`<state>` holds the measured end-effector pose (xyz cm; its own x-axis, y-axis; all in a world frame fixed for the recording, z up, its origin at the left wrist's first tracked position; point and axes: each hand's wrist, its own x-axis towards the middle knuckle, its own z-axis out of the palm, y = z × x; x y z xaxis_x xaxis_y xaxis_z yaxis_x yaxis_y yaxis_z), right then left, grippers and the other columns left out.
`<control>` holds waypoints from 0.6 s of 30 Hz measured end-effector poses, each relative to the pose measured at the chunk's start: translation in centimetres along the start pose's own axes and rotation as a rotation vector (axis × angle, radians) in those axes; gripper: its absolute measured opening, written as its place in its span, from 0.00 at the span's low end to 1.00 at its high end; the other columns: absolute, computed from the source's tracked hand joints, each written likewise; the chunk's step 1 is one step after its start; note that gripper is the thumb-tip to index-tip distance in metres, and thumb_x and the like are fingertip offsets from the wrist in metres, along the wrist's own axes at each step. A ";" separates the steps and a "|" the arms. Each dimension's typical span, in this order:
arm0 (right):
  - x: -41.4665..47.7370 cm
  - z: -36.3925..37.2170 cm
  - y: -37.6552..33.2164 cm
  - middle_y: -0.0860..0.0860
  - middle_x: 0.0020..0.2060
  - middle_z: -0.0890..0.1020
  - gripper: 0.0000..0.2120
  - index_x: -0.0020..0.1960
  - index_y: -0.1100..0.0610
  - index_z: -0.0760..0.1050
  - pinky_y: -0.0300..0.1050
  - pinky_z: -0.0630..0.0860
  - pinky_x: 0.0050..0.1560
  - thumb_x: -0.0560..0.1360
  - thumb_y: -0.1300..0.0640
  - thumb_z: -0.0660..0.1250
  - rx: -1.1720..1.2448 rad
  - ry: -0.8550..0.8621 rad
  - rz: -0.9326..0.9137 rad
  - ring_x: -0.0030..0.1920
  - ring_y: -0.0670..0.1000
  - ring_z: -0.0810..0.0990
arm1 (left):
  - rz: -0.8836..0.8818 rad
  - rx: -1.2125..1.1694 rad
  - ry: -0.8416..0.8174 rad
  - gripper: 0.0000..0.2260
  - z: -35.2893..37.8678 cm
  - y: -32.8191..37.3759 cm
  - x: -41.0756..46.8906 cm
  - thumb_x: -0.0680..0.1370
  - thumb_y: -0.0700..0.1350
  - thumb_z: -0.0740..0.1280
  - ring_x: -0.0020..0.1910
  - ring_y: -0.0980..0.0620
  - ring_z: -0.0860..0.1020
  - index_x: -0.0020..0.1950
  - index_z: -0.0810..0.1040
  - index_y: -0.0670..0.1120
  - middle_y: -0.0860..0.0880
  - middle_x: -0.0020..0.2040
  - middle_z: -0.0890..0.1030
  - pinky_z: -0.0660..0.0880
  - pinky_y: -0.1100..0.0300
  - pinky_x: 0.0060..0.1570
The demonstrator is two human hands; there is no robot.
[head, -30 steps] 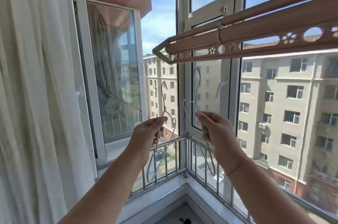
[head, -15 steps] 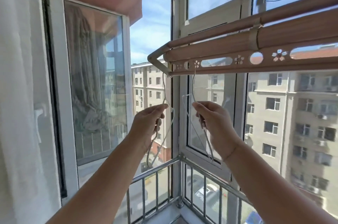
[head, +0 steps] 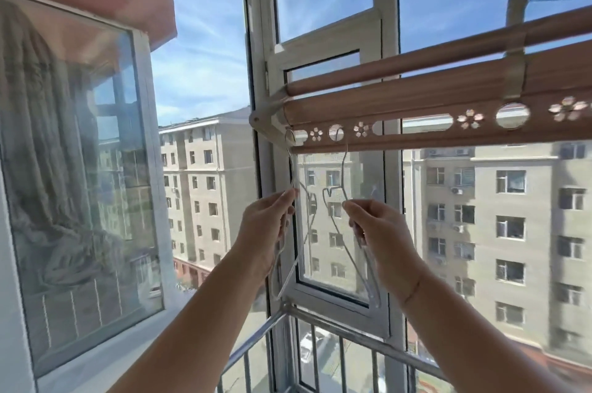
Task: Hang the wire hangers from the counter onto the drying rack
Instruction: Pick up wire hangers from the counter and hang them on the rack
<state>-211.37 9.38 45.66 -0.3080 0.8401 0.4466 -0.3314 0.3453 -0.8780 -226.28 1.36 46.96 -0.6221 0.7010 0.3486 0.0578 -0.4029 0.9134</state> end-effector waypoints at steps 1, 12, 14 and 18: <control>0.1 0.0 0.3 0.49 0.27 0.73 0.04 0.45 0.60 0.81 0.33 0.66 0.28 0.73 0.61 0.68 -0.004 0.017 0.003 0.26 0.44 0.67 | 0.000 0.002 -0.006 0.06 0.0 -0.2 0.4 0.73 0.47 0.70 0.30 0.55 0.67 0.46 0.84 0.47 0.51 0.33 0.75 0.65 0.64 0.32; 0.1 -0.2 1.6 0.48 0.24 0.72 0.07 0.42 0.58 0.80 0.32 0.65 0.26 0.75 0.58 0.65 -0.067 0.082 -0.014 0.26 0.45 0.68 | -0.068 -0.007 -0.100 0.05 0.3 -2.4 2.5 0.75 0.46 0.68 0.32 0.55 0.67 0.46 0.83 0.48 0.50 0.36 0.75 0.66 0.63 0.35; -0.5 -0.6 1.7 0.49 0.26 0.73 0.10 0.43 0.58 0.80 0.32 0.66 0.28 0.77 0.55 0.63 -0.061 0.076 -0.003 0.28 0.46 0.68 | -0.083 -0.002 -0.124 0.07 0.0 -2.8 2.4 0.75 0.48 0.68 0.34 0.55 0.68 0.46 0.83 0.47 0.50 0.37 0.76 0.67 0.62 0.37; -2.5 -2.6 3.1 0.50 0.30 0.75 0.13 0.48 0.61 0.78 0.31 0.70 0.31 0.79 0.53 0.59 -0.045 0.100 0.030 0.31 0.46 0.70 | -0.085 -0.091 -0.137 0.11 -2.1 -4.2 1.8 0.77 0.51 0.64 0.34 0.55 0.69 0.45 0.81 0.46 0.50 0.36 0.76 0.67 0.62 0.38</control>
<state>-209.32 9.41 41.42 -0.2259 0.8872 0.4024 -0.2822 0.3357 -0.8987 -229.28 3.12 43.30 -0.5088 0.8061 0.3021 -0.0650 -0.3859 0.9202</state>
